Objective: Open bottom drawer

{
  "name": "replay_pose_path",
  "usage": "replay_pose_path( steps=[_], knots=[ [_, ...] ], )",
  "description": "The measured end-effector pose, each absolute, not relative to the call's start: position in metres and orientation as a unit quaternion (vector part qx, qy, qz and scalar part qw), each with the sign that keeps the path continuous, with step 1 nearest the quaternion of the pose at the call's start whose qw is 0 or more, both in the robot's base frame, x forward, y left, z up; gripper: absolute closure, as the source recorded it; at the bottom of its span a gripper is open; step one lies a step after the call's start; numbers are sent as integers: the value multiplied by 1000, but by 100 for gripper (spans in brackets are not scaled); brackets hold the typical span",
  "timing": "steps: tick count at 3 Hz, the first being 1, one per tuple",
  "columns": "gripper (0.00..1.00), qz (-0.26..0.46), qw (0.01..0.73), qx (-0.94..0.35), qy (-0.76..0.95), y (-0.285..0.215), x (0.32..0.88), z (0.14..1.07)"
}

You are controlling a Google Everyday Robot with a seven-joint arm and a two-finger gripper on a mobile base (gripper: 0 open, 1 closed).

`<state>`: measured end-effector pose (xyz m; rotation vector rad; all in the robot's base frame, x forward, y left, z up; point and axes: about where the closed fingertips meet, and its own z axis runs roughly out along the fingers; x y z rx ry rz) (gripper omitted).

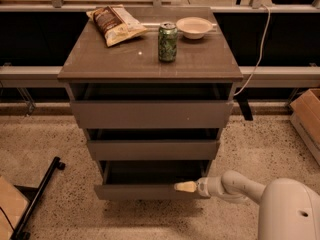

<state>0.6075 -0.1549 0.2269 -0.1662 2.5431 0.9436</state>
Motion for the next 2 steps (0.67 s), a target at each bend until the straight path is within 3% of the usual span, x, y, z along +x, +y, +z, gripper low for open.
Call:
replay_pose_path(
  steps=[1, 2],
  knots=[
    [42, 339, 210, -60, 915, -155, 607, 227],
    [38, 339, 210, -60, 915, -155, 608, 227]
  ],
)
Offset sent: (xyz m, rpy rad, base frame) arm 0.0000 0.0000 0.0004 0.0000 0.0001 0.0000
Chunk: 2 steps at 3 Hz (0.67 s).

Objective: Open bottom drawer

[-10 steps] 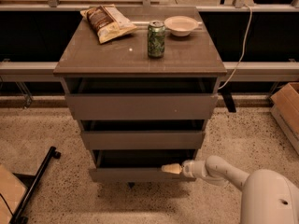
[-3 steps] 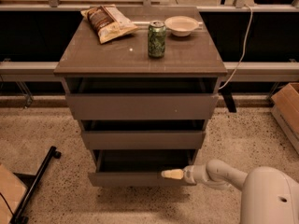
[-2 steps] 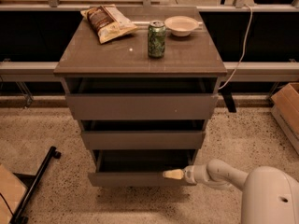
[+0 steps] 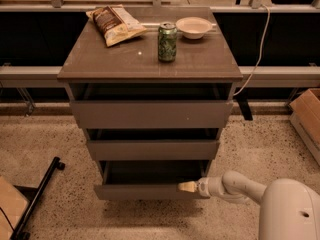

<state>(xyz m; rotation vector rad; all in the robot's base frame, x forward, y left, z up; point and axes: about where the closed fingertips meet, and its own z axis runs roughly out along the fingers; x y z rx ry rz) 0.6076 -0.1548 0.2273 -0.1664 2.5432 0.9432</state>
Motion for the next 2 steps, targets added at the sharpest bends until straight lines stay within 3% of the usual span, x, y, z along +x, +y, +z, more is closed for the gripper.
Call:
replay_pose_path(
  steps=[1, 2],
  knots=[
    [43, 339, 211, -60, 915, -154, 608, 229],
    [70, 338, 213, -65, 914, -152, 609, 232]
  ],
)
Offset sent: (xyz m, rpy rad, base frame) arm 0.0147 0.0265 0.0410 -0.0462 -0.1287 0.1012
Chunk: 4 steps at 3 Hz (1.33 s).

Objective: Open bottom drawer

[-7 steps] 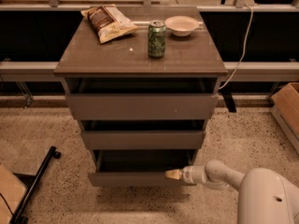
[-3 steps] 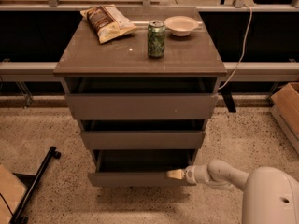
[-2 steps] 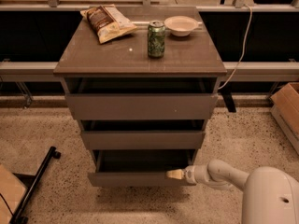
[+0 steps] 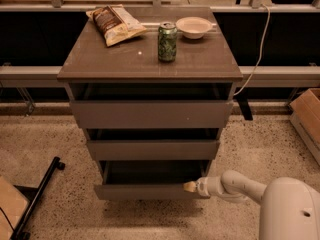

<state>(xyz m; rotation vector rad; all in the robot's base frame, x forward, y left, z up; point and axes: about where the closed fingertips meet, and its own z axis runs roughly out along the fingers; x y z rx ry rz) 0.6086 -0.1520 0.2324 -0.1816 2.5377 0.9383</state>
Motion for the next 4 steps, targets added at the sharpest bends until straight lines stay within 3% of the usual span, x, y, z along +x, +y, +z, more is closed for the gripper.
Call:
replay_pose_path(
  steps=[1, 2, 3, 4],
  knots=[
    [57, 334, 234, -104, 907, -136, 613, 253],
    [34, 336, 259, -137, 895, -123, 618, 273],
    [4, 340, 262, -146, 891, -118, 626, 274],
    [0, 343, 243, -138, 897, -122, 633, 254]
  ],
)
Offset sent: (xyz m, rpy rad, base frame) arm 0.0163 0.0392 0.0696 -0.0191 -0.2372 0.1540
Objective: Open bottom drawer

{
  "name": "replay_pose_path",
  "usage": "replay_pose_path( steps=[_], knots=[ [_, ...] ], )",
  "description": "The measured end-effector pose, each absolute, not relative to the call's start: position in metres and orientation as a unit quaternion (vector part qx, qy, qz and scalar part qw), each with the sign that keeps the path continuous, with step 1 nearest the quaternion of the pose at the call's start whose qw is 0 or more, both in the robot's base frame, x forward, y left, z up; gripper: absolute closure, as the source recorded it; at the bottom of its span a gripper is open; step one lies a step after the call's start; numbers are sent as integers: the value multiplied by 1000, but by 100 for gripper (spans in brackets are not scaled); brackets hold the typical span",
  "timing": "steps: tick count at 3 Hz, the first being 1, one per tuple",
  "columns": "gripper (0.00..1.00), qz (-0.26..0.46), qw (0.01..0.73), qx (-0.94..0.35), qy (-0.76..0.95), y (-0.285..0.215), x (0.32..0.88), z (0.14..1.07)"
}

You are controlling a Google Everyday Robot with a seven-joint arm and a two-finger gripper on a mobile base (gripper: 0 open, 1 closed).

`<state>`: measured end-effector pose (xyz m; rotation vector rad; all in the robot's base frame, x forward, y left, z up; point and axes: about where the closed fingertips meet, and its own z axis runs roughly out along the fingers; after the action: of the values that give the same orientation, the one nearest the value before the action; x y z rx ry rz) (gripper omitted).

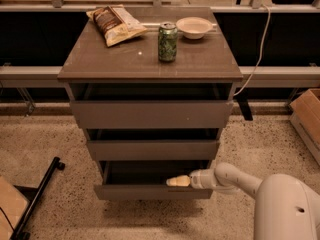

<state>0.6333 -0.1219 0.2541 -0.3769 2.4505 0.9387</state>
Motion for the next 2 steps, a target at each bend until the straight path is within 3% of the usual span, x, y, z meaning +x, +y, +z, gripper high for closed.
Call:
replay_pose_path(
  steps=[2],
  knots=[
    [0, 258, 127, -221, 932, -120, 611, 187]
  ],
)
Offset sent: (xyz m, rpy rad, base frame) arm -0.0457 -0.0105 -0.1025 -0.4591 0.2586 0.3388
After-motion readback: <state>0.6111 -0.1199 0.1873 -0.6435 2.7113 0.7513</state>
